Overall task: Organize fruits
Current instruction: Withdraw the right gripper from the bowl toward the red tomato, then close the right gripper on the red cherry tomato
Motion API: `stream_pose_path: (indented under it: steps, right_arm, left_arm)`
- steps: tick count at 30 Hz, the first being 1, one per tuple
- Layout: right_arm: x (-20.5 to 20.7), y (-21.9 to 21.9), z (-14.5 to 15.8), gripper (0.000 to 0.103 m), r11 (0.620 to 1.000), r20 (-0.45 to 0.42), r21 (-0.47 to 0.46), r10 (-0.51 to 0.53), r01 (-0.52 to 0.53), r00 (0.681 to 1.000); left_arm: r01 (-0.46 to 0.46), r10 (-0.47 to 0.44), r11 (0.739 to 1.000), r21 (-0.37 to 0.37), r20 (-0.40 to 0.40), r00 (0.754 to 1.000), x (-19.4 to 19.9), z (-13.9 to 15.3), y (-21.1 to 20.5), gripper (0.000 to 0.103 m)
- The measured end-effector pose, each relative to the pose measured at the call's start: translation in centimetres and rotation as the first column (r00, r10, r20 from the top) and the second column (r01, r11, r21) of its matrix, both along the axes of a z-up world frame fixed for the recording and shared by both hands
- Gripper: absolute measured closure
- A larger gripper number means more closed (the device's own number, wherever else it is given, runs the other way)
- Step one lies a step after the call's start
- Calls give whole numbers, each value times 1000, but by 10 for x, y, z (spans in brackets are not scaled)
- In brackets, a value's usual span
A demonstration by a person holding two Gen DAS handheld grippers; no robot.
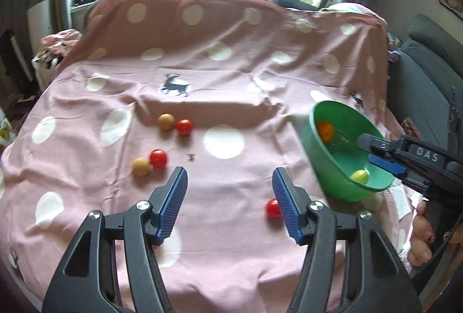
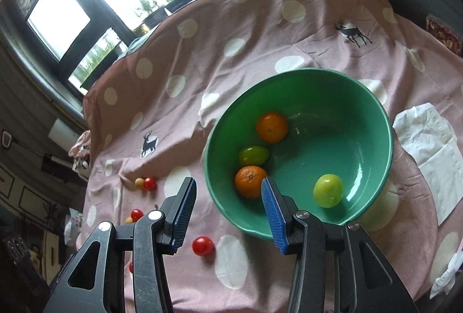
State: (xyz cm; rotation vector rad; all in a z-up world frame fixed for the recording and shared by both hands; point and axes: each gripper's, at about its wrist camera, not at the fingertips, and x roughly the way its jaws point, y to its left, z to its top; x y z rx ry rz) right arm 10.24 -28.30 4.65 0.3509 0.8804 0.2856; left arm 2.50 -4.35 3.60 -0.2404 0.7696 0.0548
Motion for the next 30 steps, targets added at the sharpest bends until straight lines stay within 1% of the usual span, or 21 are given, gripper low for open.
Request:
stream_pose_path:
  steps: [5,7,10,13,15,17,18,21,24,28,30]
  right_arm:
    - [-6,43,-4,54,991,-10,-52,123,-124,992]
    - [-7,58,-9,51,983,-32,-66,169,-171,985]
    - [-8,78,-20,51,970,-71,-90,220,-226,973]
    - [-7,92,-34,51,958,-122,-102,253,-266,960]
    - [-4,96,-42,51,956,-150,-123,247,-266,957]
    - [0,98,-50,51,956,-178,-159,217,-246,960]
    - [2,98,-54,51,956,-192,-173,205,-238,960]
    - [6,98,-63,51,954,-225,-186,190,-234,956]
    - [7,101,-67,51,947,-231,-220,183,-235,956]
    - [8,101,-74,51,939,-257,-240,185,-248,948]
    - [9,100,-77,51,936,-268,-249,182,-250,946]
  left_arm:
    - [-120,119,993,-16,-63,991,-19,-21,45,42]
    - [-154,152,988,-16,-92,984,-22,-29,57,43]
    - [-171,165,985,-34,-135,977,-24,-39,69,44]
    - [-147,136,988,-54,-161,978,-20,-46,66,44]
    - [-144,136,989,-39,-167,977,-17,-49,61,45]
    - [-177,173,984,-3,-199,965,-13,-56,58,48]
    - [-179,175,984,-1,-218,960,-12,-61,56,50]
    - [-164,152,986,-23,-262,953,-10,-70,55,54]
    - [-170,157,985,-24,-266,951,-12,-71,55,54]
    - [-169,143,983,-71,-283,948,-13,-74,57,55]
    - [-179,152,982,-68,-295,943,-12,-77,57,55]
